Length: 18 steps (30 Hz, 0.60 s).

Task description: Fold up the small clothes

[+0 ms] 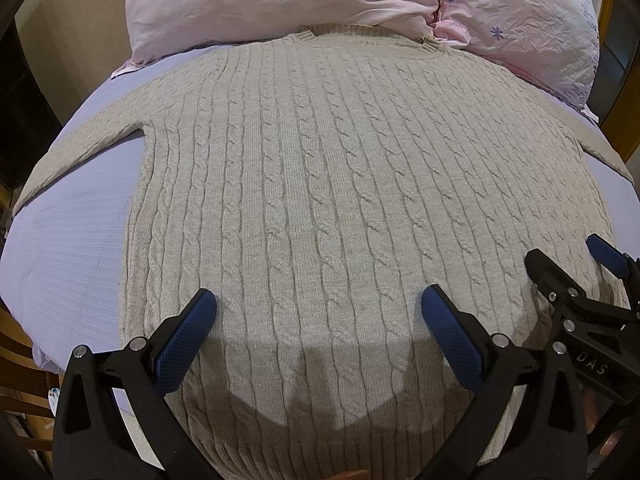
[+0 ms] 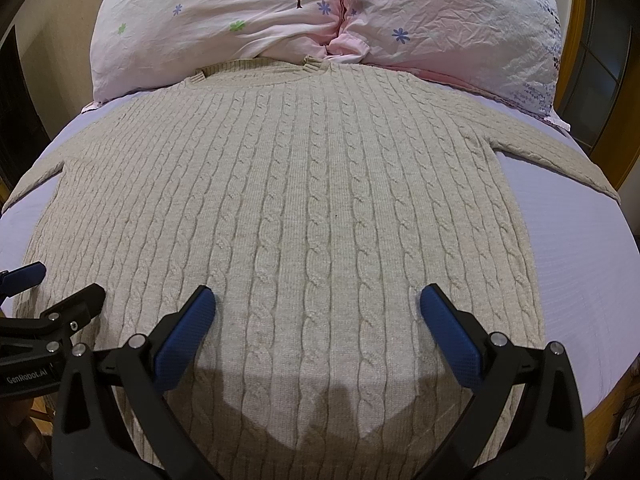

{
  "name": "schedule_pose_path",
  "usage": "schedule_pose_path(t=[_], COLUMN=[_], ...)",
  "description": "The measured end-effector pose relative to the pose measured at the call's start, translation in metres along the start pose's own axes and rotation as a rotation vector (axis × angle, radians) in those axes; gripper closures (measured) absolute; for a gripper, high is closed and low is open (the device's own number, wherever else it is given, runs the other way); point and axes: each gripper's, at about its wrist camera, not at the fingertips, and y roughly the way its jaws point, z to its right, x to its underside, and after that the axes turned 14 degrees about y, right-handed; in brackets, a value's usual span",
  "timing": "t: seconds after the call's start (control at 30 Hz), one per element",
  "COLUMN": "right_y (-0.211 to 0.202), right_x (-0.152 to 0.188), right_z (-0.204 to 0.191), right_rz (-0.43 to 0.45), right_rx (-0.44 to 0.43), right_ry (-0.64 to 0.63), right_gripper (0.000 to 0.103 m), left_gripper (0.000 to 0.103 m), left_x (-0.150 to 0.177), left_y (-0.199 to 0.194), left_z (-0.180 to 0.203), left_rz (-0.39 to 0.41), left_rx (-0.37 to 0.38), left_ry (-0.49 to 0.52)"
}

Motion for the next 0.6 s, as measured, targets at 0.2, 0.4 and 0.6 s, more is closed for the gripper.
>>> schedule_pose_path(t=[0.2,0.4,0.6], right_y=[0.013,-0.010,-0.014], right_x=[0.008,-0.041,-0.119], right_z=[0.012,0.091,0.278], right_rz=[0.002,0.032,0.163], right_rx=[-0.047,-0.208,-0.049], right_ry=[-0.043,0.192,0.719], right_gripper=[0.002,0.002,0.008], left_gripper=[0.001,0.001,0.001], left_x=[0.000,0.003,0.000], left_y=[0.000,-0.005,-0.013], left_z=[0.000,0.000,-0.028], left_rz=[0.004,0.036,0.144], left_rx=[-0.001,0.013,0.014], left_ry=[0.001,0.030,-0.012])
